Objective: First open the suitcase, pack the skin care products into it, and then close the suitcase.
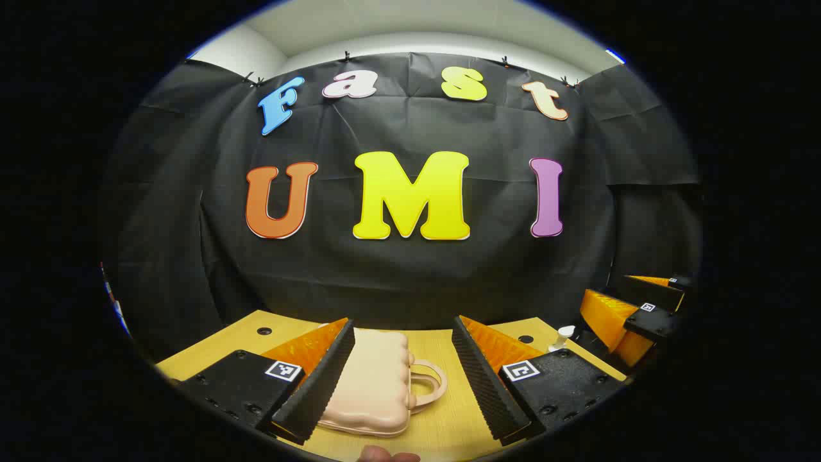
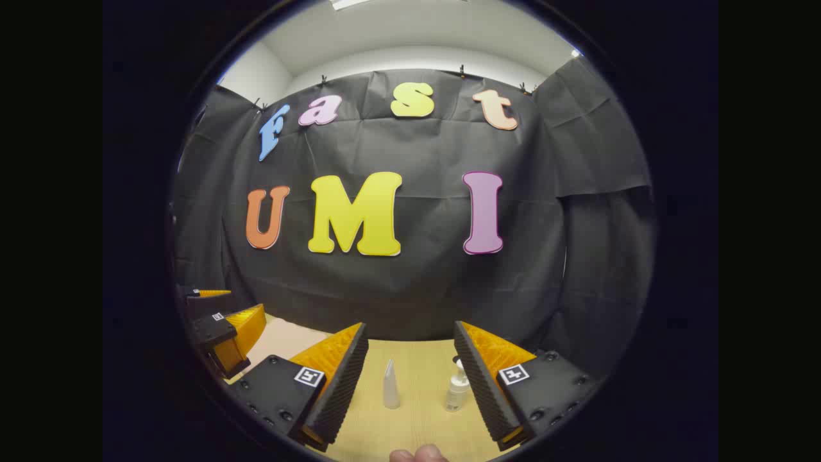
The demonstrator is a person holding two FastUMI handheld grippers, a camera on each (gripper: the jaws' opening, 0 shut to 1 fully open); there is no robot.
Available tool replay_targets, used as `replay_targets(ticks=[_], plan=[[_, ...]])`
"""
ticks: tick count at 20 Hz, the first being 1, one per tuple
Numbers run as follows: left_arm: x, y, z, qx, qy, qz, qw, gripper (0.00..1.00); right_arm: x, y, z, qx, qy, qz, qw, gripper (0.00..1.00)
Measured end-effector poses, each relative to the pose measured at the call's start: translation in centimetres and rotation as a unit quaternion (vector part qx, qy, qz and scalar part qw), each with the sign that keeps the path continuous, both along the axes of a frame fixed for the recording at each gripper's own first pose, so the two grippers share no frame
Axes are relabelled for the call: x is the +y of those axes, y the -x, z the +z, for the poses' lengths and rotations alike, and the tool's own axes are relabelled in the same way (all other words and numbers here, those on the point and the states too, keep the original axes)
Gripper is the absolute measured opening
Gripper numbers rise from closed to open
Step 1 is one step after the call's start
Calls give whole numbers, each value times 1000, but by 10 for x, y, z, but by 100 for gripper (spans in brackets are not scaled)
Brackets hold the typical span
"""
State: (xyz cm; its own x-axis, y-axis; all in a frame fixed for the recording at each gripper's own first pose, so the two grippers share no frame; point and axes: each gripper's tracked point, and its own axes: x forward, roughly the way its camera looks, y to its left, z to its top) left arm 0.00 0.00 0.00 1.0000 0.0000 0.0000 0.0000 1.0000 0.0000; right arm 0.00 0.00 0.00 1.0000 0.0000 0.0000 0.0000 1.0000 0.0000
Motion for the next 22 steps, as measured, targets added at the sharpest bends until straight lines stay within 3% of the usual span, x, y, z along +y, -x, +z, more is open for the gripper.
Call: replay_targets(ticks=[15, 22], plan=[[-3, -8, -7, 14, -8, 2, 1000, 98, -5, -14, -8, 8, -4, 14, 1000, 80], [-24, -7, -45, 57, -27, -16, 998, 98, -38, -12, -33, 36, 1, 3, 999, 79]])
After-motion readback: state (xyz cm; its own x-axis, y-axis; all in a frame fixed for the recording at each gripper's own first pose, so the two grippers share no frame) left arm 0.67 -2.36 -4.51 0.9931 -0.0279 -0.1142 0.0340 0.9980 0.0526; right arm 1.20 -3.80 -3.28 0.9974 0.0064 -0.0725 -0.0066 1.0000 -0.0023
